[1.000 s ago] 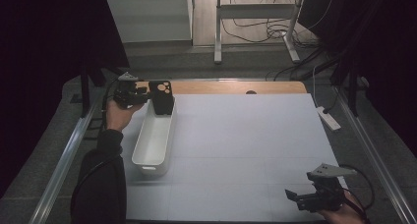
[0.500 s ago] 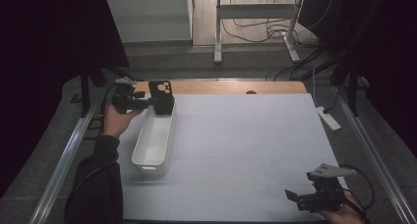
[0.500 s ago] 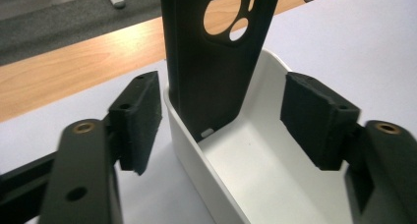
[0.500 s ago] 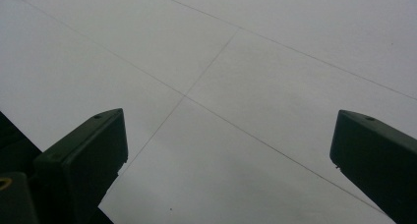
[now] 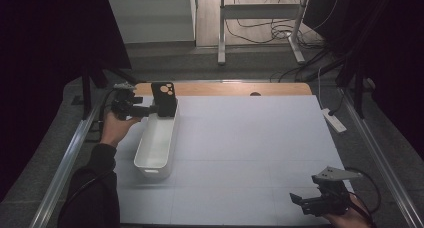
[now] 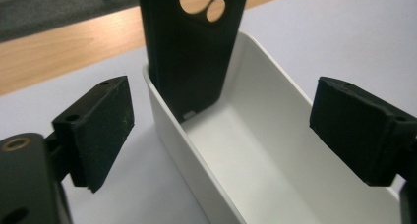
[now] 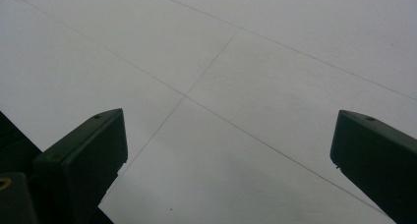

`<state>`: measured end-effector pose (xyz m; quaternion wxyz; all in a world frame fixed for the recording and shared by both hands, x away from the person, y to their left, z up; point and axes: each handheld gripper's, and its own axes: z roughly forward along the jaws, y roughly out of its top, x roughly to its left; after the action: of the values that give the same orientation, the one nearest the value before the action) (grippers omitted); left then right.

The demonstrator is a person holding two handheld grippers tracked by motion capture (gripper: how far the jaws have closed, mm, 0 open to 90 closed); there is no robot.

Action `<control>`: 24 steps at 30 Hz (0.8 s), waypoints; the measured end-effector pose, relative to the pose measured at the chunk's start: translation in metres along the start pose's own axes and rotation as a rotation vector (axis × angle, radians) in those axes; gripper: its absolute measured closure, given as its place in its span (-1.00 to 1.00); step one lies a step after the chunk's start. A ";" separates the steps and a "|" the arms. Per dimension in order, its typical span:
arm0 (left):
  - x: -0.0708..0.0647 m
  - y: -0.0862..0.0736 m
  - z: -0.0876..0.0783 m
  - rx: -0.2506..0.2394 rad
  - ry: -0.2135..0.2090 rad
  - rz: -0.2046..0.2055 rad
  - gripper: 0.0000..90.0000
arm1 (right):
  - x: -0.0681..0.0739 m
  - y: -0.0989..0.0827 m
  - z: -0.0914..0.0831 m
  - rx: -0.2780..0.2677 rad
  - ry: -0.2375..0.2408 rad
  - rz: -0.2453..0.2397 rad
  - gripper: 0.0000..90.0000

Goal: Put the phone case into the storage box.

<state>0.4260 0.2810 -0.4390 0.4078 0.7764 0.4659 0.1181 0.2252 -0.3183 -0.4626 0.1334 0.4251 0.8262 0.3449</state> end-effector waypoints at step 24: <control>-0.020 -0.022 -0.016 -0.033 -0.061 0.000 -1.00 | 0.001 0.000 0.000 0.001 0.002 0.000 -0.98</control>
<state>0.3924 0.2779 -0.4416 0.4344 0.7729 0.4511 0.1022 0.2249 -0.3178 -0.4624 0.1323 0.4249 0.8265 0.3448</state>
